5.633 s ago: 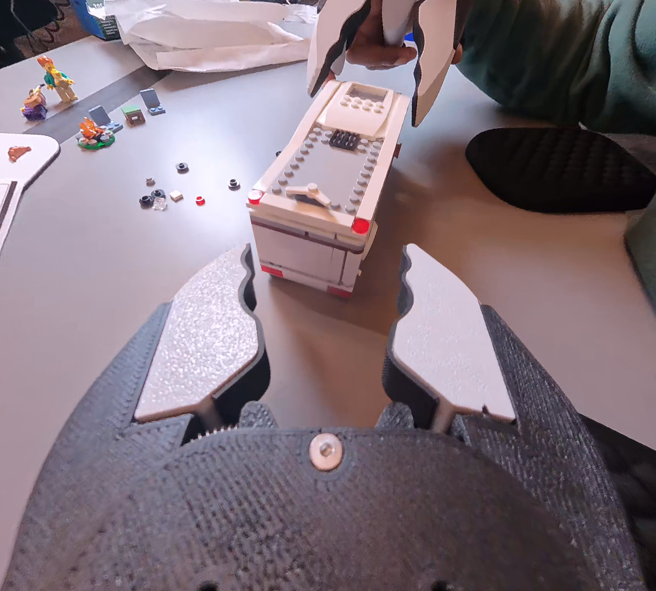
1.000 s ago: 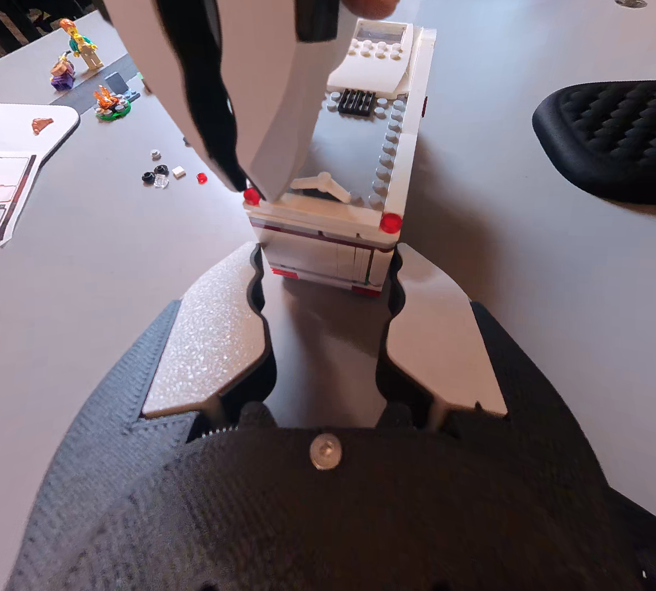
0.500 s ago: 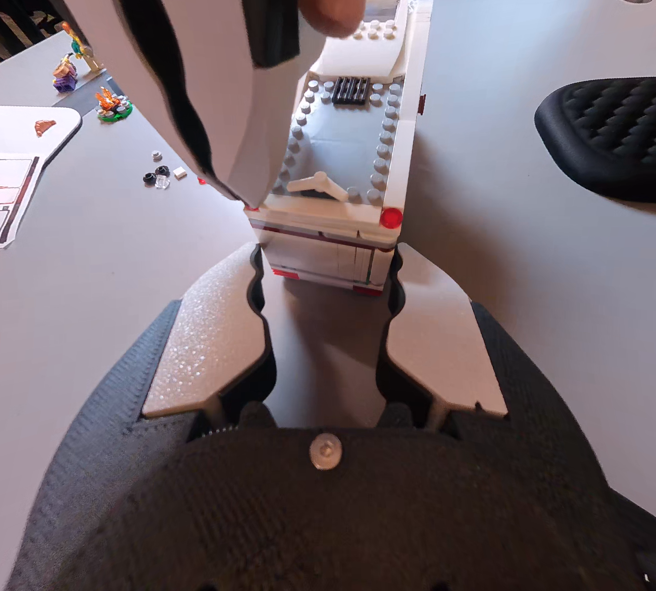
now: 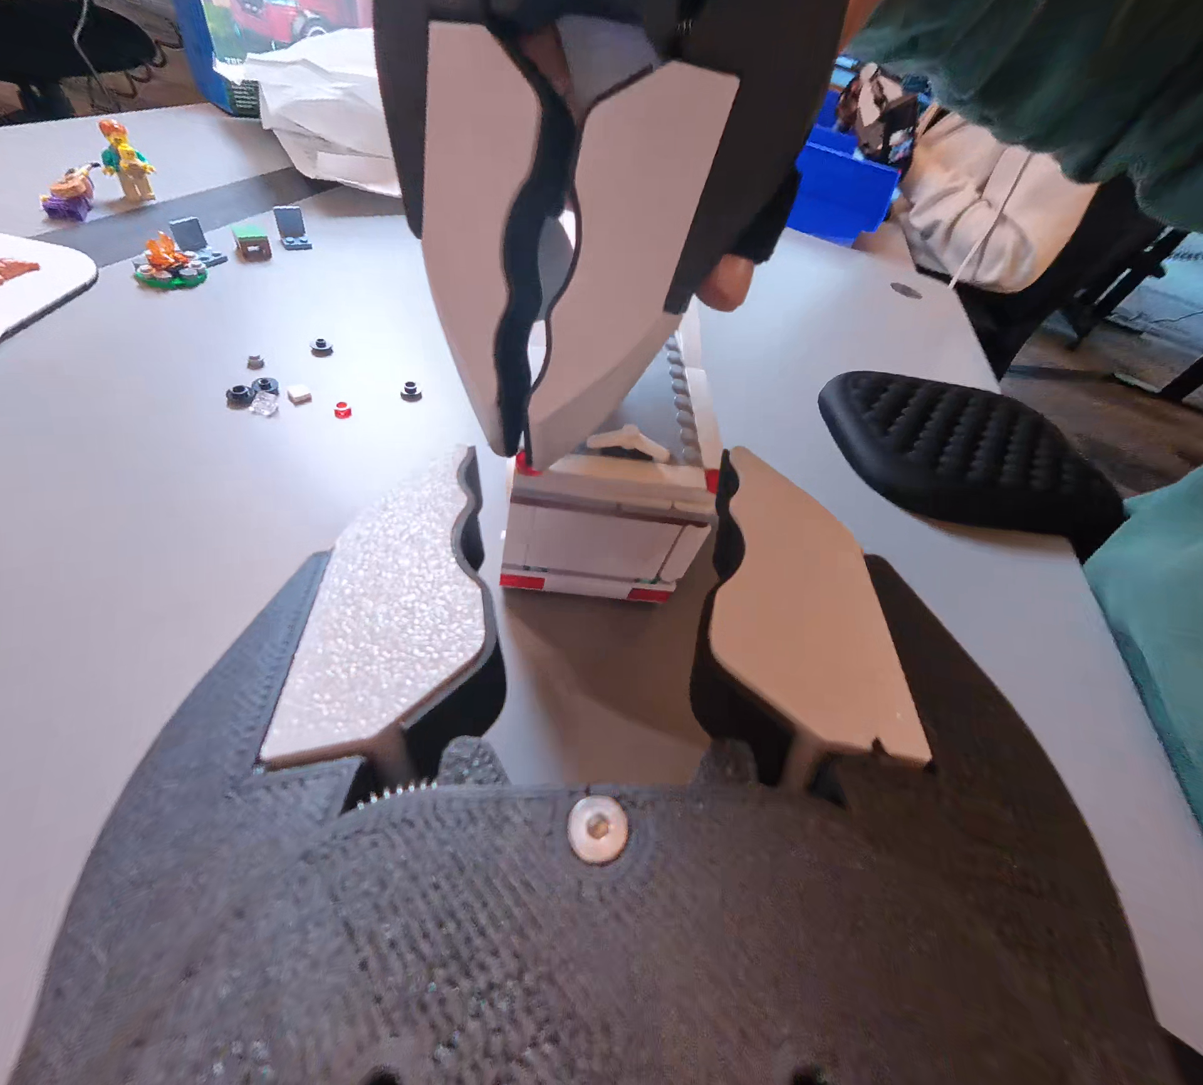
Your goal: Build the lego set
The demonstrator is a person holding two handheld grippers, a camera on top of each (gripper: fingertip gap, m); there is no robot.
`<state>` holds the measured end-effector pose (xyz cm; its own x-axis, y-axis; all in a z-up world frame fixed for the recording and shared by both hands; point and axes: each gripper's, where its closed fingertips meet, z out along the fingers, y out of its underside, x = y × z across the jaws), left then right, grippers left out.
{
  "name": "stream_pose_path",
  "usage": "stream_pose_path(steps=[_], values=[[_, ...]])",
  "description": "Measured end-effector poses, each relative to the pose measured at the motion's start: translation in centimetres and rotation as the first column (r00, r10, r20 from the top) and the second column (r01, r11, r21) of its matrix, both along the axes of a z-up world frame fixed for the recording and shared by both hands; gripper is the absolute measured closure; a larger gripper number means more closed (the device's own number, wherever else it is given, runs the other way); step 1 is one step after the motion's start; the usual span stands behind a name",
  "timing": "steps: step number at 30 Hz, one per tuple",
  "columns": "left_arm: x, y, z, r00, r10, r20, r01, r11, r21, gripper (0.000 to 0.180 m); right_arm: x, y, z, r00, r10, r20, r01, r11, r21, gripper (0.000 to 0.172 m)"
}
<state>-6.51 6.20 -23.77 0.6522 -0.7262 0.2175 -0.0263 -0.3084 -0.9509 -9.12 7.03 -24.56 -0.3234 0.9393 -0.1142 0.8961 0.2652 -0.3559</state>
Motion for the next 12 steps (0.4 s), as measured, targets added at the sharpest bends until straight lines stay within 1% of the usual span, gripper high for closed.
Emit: stream_pose_path(steps=[1,2,5,8,10,12], values=[[0.2,0.0,-0.3,1.000,-0.002,-0.023,0.003,1.000,0.006,0.114,0.0,-0.1,0.0,1.000,0.000,-0.009,0.000,1.000,-0.004,0.167],[0.4,0.0,-0.5,0.999,0.000,-0.041,0.001,1.000,0.013,0.112,0.0,-0.2,-0.1,1.000,0.005,-0.015,-0.005,1.000,-0.004,0.166],[0.5,0.1,-0.4,0.999,0.016,-0.050,-0.015,1.000,0.020,0.114,0.1,-0.4,0.1,0.998,0.034,-0.043,-0.033,0.999,0.015,0.164],[0.6,0.0,-0.4,0.998,0.013,-0.053,-0.011,1.000,0.028,0.118,0.5,-0.4,1.4,0.995,0.052,-0.090,-0.050,0.999,0.018,0.155],[0.6,0.0,-0.3,0.998,0.017,-0.064,-0.015,0.999,0.039,0.119,1.6,-0.5,2.3,0.990,0.092,-0.109,-0.088,0.995,0.047,0.155],[0.7,-0.1,-0.3,0.998,0.013,-0.064,-0.010,0.999,0.038,0.121,3.2,-1.3,2.5,0.983,0.155,-0.097,-0.148,0.986,0.077,0.160]])
